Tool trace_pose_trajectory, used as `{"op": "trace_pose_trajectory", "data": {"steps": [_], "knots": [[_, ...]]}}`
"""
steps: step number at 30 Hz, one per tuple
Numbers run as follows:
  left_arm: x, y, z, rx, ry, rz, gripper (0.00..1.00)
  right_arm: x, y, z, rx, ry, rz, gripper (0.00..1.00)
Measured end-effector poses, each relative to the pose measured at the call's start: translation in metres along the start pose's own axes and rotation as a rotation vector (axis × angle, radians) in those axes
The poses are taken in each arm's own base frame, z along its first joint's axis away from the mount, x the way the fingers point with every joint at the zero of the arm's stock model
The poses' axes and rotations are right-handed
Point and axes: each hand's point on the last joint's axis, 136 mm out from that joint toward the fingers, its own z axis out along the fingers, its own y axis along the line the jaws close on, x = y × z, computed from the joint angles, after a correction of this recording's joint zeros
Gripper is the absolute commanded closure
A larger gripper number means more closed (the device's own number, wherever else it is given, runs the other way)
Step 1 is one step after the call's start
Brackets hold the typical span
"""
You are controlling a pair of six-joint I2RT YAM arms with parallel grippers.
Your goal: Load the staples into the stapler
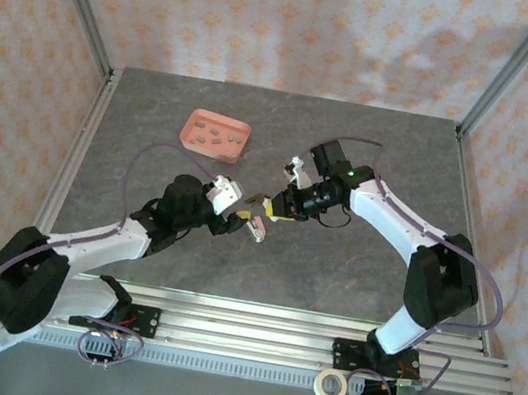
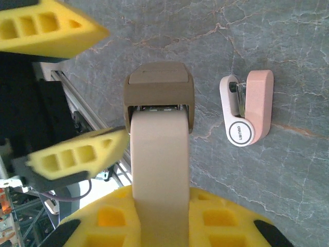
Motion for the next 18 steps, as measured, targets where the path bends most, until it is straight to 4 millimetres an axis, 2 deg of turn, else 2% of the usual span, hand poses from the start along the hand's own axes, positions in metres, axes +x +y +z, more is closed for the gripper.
{"op": "trace_pose_trajectory", "data": {"steps": [8,14,18], "knots": [[-0.008,-0.016,0.018,0.091,-0.004,0.086,0.41,0.001,0.002,0.0,-0.013,0.004,-0.012,1.0],[-0.005,-0.015,0.024,0.094,0.008,0.108,0.56,0.002,0.005,0.0,-0.03,0.01,-0.019,1.0],[-0.009,-0.014,0.025,0.087,-0.012,0.116,0.65,0.003,0.006,0.0,-0.034,0.014,-0.025,1.0]]}}
